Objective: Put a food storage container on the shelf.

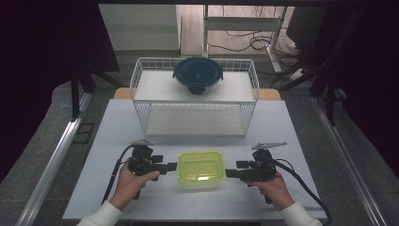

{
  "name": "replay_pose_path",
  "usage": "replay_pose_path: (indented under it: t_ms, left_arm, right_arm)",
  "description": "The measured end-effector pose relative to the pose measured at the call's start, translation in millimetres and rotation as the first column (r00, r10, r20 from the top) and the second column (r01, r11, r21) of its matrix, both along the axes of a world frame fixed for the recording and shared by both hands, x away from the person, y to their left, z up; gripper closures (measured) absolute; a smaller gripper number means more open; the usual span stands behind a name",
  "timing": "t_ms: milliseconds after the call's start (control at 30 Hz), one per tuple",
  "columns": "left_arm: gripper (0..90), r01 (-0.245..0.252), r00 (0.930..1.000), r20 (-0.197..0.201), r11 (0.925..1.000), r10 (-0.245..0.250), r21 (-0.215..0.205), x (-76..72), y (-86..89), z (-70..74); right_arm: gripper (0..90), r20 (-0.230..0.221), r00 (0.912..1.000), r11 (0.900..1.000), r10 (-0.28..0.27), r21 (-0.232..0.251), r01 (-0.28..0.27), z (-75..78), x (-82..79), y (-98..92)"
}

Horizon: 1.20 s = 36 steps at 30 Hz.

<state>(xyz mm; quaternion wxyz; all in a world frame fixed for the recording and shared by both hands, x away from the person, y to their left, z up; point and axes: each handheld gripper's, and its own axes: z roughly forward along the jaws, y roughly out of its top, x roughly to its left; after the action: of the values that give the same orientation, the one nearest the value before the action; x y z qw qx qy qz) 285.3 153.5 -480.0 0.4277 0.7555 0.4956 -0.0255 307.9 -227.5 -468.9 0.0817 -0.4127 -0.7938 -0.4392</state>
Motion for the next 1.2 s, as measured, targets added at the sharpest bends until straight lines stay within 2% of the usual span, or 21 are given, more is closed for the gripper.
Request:
replay_pose_path:
  t_ms: [67, 100, 167, 267, 400, 500, 567, 600, 667, 733, 900, 1000, 1133, 1200]
  left_arm:
    - [22.3, 0.0, 1.0, -0.003, 0.9999, 0.0, -0.014, 0.6, -1.6, -1.1]
    - [22.4, 0.0, 1.0, -0.004, 0.9999, 0.0, -0.016, 1.2, -2.6, -1.7]
    - [22.4, 0.001, 1.0, -0.008, 0.9998, -0.001, -0.018, 2.8, -4.7, -3.6]
    - [22.4, 0.001, 0.9997, -0.026, 0.9992, -0.002, -0.039, 6.7, -8.0, -7.4]
    - [22.5, 0.002, 0.9988, -0.048, 0.9981, -0.005, -0.061, 10.6, -12.2, -11.2]
    - [22.6, 0.003, 0.9976, -0.069, 0.9975, -0.008, -0.071, 13.7, -13.5, -14.9]
    - [23.0, 0.004, 0.9949, -0.1, 0.9941, -0.015, -0.108, 16.3, -13.2, -18.5]
    - [23.3, -0.001, 0.9936, -0.112, 0.9935, -0.012, -0.114, 17.2, -13.2, -20.2]
    - [23.8, -0.004, 0.9929, -0.119, 0.995, -0.008, -0.1, 18.5, -14.1, -23.5]
    - [24.7, -0.002, 0.9911, -0.133, 0.9944, -0.013, -0.106, 19.7, -14.9, -26.7]
    - [31.5, 0.004, 0.9831, -0.181, 0.9919, -0.027, -0.127, 21.8, -18.7, -34.3]
    - [34.9, 0.011, 0.9782, -0.203, 0.9852, -0.046, -0.171, 22.1, -20.5, -37.6]
    - [39.9, 0.004, 0.9777, -0.206, 0.9846, -0.041, -0.175, 21.8, -20.0, -38.8]
    - [46.1, 0.003, 0.9762, -0.212, 0.981, -0.045, -0.194, 21.7, -19.7, -38.5]
  right_arm:
    - [24.6, -0.012, 0.9999, 1.0, -0.001, 0.016, 0.001, -0.6, 1.3, 1.7]
    - [25.1, -0.018, 0.9998, 1.0, -0.002, 0.014, 0.003, -0.5, 2.0, 2.7]
    - [27.0, 0.003, 1.0, 1.0, 0.007, -0.005, -0.007, -0.3, 3.4, 7.2]
    - [28.4, -0.002, 0.9999, 1.0, 0.013, -0.014, -0.013, -3.1, 6.3, 15.7]
    - [29.9, -0.037, 0.9989, 0.999, -0.027, -0.027, 0.026, -12.1, 16.2, 18.7]
    - [32.5, -0.078, 0.9961, 0.999, -0.041, 0.003, 0.041, -16.8, 22.1, 21.6]
    - [33.5, -0.097, 0.9937, 0.998, -0.057, 0.005, 0.057, -20.1, 25.7, 22.7]
    - [34.1, -0.1, 0.9931, 0.998, -0.061, -0.001, 0.062, -21.8, 27.3, 23.1]
    - [35.0, -0.105, 0.9922, 0.998, -0.068, -0.013, 0.067, -24.9, 30.0, 23.5]
    - [37.4, -0.111, 0.9917, 0.998, -0.065, -0.018, 0.063, -27.6, 31.7, 24.4]
    - [42.2, -0.133, 0.9897, 0.999, -0.054, -0.015, 0.052, -31.8, 33.1, 26.3]
    - [44.6, -0.137, 0.9889, 0.998, -0.059, -0.021, 0.056, -33.7, 33.8, 26.1]
    - [50.0, -0.153, 0.9869, 0.999, -0.05, -0.008, 0.05, -35.3, 33.2, 27.3]
    - [55.2, -0.166, 0.9852, 0.999, -0.042, 0.0, 0.043, -35.6, 32.9, 27.8]
